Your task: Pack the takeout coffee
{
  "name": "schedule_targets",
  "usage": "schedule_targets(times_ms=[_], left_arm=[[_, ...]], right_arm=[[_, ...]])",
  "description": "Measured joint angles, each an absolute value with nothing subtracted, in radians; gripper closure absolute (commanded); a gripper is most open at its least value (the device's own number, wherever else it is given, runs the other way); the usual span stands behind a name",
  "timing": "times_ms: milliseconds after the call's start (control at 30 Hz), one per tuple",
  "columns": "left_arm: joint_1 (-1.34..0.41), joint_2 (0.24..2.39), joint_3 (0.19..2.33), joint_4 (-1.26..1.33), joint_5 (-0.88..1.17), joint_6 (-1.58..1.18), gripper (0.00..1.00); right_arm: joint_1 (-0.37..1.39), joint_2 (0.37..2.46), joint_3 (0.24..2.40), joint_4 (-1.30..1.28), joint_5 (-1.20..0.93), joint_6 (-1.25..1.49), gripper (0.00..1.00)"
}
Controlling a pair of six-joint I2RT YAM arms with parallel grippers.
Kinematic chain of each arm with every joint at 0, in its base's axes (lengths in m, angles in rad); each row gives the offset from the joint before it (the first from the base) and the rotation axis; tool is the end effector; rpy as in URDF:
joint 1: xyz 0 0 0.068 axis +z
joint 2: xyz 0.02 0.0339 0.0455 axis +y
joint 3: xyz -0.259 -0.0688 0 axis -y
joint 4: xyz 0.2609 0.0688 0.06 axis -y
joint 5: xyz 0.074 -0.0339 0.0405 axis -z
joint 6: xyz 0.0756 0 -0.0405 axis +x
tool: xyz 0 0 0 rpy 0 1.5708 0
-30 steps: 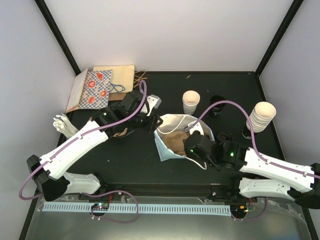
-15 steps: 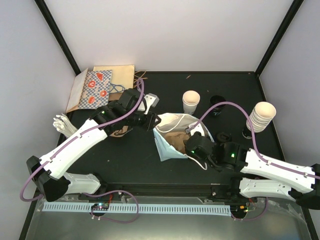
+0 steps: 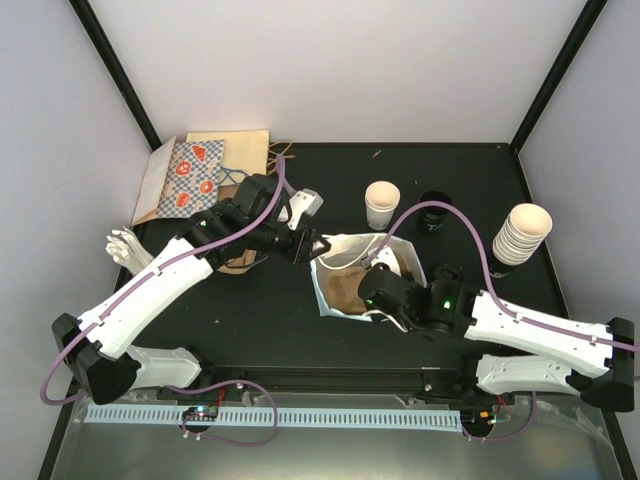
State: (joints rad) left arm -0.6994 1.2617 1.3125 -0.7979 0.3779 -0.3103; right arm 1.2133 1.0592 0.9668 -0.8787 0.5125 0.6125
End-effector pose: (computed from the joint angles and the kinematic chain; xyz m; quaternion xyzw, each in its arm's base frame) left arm 0.2151 -0.2174 0.3354 0.2478 0.8686 -0.3408 0.2609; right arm 0.1178 0.2095 0.2595 -0.2020 0.9050 0.0780 0.3663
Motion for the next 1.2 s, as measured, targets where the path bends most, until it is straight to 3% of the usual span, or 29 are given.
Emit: schedule_targets(times_ms=[633, 1200], left_arm=[[-0.696, 1.256, 1.308, -0.76, 0.498, -0.318, 0.68], [-0.695, 1.237, 1.277, -0.723, 0.547, -0.356, 0.79]], right_arm=[[1.198, 1.123, 1.004, -0.927, 0.46, 0.634, 0.64], [1.182, 1.156, 1.051, -0.935, 0.418, 0.63, 0.64]])
